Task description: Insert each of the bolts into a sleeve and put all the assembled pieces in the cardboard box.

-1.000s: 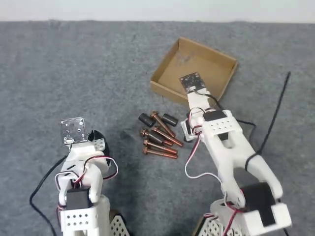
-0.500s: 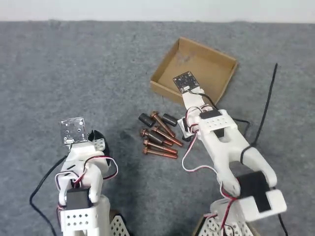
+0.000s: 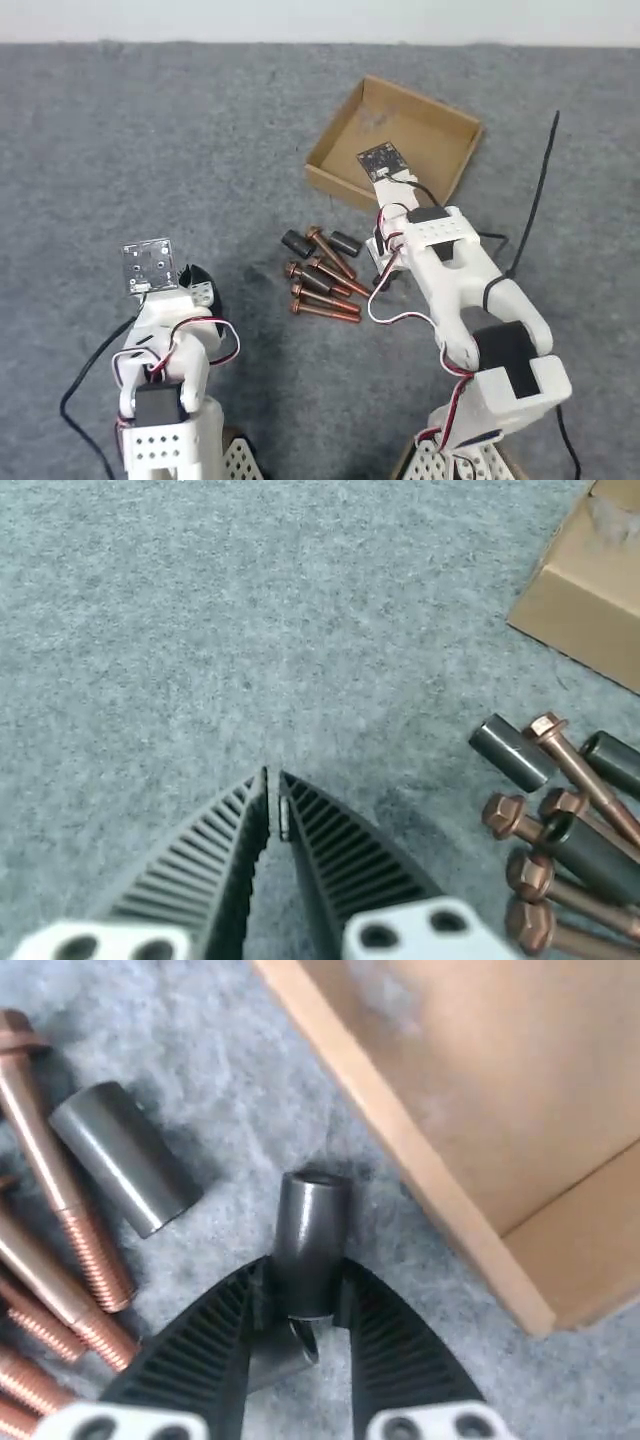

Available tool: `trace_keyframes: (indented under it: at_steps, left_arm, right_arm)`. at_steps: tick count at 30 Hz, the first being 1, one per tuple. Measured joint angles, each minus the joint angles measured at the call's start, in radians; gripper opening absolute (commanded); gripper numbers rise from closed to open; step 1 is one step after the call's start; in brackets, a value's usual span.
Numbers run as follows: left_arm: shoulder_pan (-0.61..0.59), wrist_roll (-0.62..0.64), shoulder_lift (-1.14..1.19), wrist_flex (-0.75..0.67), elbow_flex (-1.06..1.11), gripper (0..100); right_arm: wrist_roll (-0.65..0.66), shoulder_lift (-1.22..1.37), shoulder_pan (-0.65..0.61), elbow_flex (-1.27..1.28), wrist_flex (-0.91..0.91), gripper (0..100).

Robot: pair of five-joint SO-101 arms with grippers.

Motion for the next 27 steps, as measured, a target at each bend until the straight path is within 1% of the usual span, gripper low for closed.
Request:
trace_keyframes:
  at_steps: [4, 9, 12, 15, 20, 27]
  left_arm:
    - [0.000, 0.000, 0.000, 0.000, 0.000, 2]
    - [0.000, 0.000, 0.000, 0.000, 0.000, 2]
    - [0.000, 0.000, 0.000, 0.000, 0.000, 2]
    - [0.000, 0.000, 0.000, 0.000, 0.000, 2]
    - [0.000, 0.000, 0.000, 0.000, 0.000, 2]
    - [0.000, 0.000, 0.000, 0.000, 0.000, 2]
  right_arm:
    - [0.000, 0.000, 0.000, 0.000, 0.009, 2.7]
    - [-0.006, -0.071, -0.003, 0.002, 0.112, 2.7]
    - [-0.069, -0.146, 0.006, 0.002, 0.176, 2.7]
    - [-0.104, -0.216, 0.048, 0.008, 0.215, 2.7]
    - [-0.115, -0.336, 0.129, 0.135, 0.227, 2.7]
    - [-0.115, -0.569, 0.207, 0.377, 0.226, 2.7]
